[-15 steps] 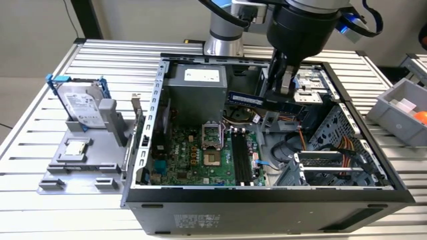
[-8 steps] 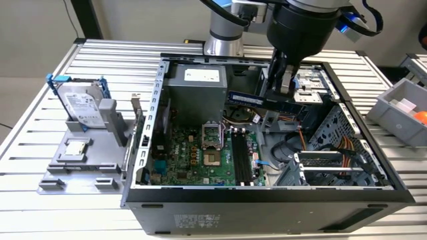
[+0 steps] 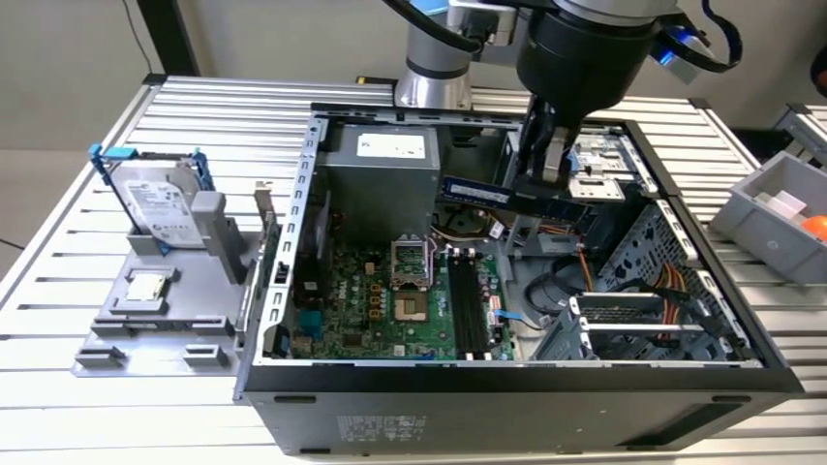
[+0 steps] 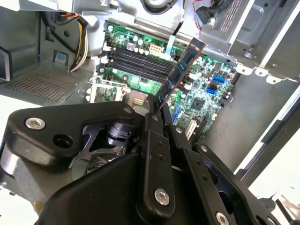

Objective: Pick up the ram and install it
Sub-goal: 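Insert the ram into the slot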

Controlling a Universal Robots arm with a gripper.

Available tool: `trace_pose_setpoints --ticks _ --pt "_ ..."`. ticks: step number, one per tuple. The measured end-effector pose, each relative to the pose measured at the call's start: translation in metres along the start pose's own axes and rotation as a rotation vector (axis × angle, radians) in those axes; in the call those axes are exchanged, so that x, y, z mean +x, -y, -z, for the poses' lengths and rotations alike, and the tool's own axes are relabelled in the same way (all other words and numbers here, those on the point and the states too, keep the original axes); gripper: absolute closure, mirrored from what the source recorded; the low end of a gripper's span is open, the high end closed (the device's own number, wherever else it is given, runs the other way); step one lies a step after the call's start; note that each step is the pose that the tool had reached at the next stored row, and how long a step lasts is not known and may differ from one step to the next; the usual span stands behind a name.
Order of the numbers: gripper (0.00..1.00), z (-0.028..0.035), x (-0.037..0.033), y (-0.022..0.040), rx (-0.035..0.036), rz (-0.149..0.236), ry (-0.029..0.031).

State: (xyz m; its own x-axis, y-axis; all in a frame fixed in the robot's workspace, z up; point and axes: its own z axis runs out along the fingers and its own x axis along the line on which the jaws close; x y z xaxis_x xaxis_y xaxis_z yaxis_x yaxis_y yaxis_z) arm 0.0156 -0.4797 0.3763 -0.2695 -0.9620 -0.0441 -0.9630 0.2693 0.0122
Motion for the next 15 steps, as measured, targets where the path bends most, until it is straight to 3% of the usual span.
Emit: trace_pose_setpoints --ticks 6,15 --pt "1.0 0.0 0.0 0.0 0.0015 -0.034 0.0004" --pt "1.0 0.0 0.0 0.0 0.002 -0.045 0.0004"
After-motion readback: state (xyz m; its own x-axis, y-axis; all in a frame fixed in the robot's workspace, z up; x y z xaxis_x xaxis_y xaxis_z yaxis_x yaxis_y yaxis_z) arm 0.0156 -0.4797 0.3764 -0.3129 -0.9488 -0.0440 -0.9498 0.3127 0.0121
